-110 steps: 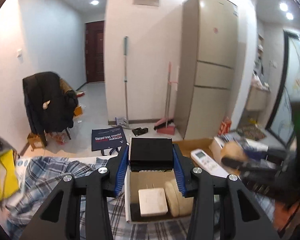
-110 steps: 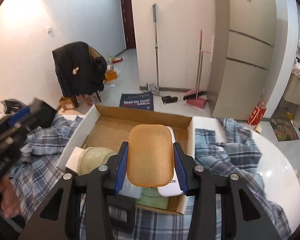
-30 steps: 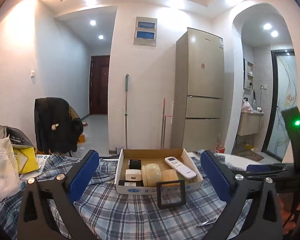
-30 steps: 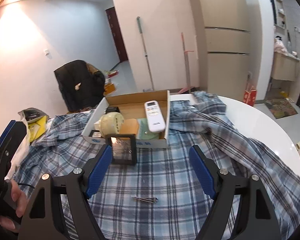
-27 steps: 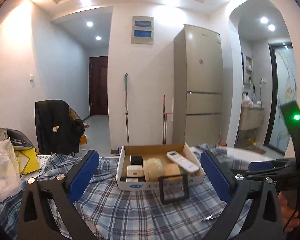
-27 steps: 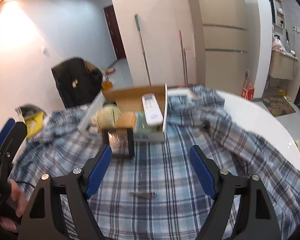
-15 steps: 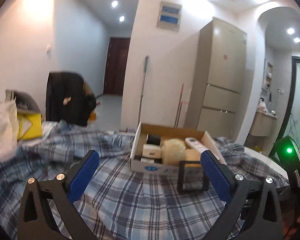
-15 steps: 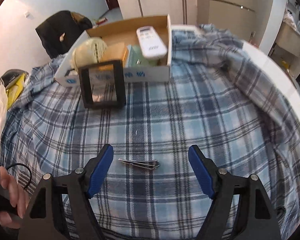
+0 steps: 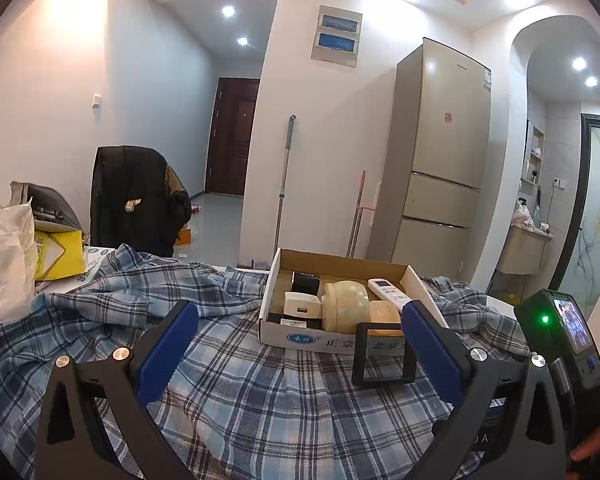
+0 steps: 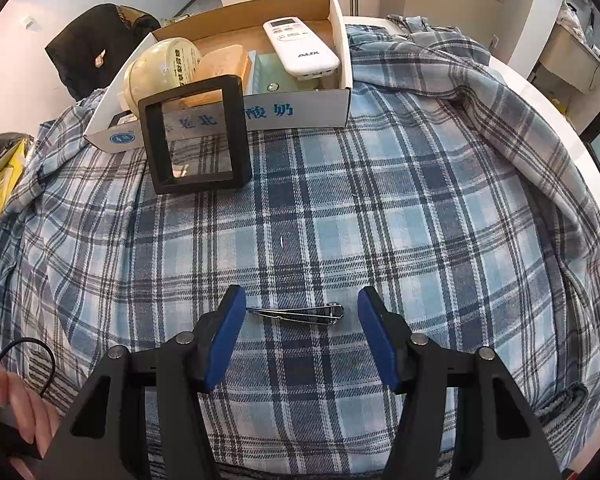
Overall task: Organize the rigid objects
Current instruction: 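Grasp the metal clip with the right tool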
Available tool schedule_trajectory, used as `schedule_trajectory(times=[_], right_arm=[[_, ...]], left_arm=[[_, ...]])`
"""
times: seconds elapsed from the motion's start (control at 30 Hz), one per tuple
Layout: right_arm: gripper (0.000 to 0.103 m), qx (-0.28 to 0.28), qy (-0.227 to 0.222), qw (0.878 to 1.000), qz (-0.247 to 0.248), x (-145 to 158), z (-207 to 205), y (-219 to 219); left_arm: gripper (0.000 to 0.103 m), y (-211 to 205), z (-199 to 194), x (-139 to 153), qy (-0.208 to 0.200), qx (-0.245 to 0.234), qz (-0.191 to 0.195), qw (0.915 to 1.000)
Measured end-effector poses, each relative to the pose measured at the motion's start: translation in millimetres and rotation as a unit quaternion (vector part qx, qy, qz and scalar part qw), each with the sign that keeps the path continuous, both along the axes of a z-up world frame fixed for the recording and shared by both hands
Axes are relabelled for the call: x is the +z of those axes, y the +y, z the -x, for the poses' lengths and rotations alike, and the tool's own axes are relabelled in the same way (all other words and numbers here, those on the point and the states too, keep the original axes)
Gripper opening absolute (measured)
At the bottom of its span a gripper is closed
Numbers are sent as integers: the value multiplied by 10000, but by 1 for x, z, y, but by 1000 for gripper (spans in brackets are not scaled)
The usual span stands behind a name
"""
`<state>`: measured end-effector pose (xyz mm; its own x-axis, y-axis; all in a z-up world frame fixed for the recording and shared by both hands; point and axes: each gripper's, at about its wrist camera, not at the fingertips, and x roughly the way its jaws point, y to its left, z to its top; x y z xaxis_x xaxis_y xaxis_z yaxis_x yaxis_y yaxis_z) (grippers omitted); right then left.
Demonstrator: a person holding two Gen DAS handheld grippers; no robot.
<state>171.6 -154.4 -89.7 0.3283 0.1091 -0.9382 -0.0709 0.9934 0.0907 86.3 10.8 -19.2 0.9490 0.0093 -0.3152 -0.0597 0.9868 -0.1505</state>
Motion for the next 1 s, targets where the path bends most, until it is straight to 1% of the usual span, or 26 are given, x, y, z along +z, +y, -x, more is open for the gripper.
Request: schedule_trajectory(times=[0.13, 0.2, 0.23, 0.67, 0.77, 0.9, 1.0], right_arm=[[57, 28, -14, 10000, 55, 2, 5, 2], [52, 57, -6, 10000, 69, 1, 6, 4], [51, 79, 9, 9999, 79, 1, 7, 5], [51, 29, 13, 10000, 79, -1, 0, 4], [50, 29, 9, 10000, 93, -2, -1, 3], [50, 36, -54, 9999, 136, -1, 4, 5], [50, 87, -180, 9997, 125, 7, 10, 4]], left_arm=[[103, 0, -3, -1, 93, 5, 30, 10000], [103, 2, -3, -2, 104, 8, 50, 9999], [103, 2, -3, -2, 107, 5, 48, 9999], [103, 3, -4, -3, 126, 23, 49, 9999], [103, 3, -4, -3, 138, 37, 51, 9999], [103, 4, -4, -4, 125, 28, 69, 9999], [103, 3, -4, -4, 128, 23, 69, 9999]])
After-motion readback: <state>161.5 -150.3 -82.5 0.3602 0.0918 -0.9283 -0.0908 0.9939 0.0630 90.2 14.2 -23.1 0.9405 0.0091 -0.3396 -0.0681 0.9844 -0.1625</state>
